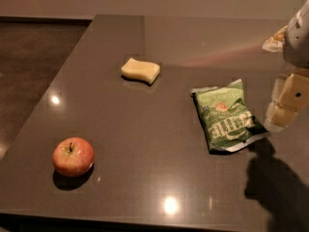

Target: Move sponge near apple

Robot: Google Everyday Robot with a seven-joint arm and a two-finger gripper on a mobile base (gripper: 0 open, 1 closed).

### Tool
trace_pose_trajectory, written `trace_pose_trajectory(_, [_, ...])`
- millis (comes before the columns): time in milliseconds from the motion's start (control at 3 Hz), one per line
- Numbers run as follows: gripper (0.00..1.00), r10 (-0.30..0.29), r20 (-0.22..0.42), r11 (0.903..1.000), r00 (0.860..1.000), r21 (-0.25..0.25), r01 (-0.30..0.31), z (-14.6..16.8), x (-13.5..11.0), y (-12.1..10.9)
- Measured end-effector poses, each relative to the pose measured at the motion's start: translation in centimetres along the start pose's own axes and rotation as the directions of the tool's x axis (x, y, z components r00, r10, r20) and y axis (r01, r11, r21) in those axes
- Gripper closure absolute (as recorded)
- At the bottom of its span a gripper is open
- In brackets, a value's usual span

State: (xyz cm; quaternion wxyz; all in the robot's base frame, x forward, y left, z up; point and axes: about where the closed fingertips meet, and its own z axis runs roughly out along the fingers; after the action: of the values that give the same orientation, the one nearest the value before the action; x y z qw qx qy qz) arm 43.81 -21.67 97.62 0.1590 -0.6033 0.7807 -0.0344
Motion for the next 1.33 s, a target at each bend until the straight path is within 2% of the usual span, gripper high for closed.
trace_pose_trajectory(667, [0.0, 0.015, 0.022, 0.9999, 1.0, 0.004, -0.015, 0.3, -0.5, -0.7])
trace_pose_trajectory(1000, [0.0, 0.035, 0.07, 0.9994, 0.997, 0.006, -0.035, 1.9, -2.2, -3.0])
trace_pose_trajectory(1333, [0.0, 0.067, 0.12, 0.9977, 0.991, 0.002, -0.067, 4.5, -4.5, -6.3])
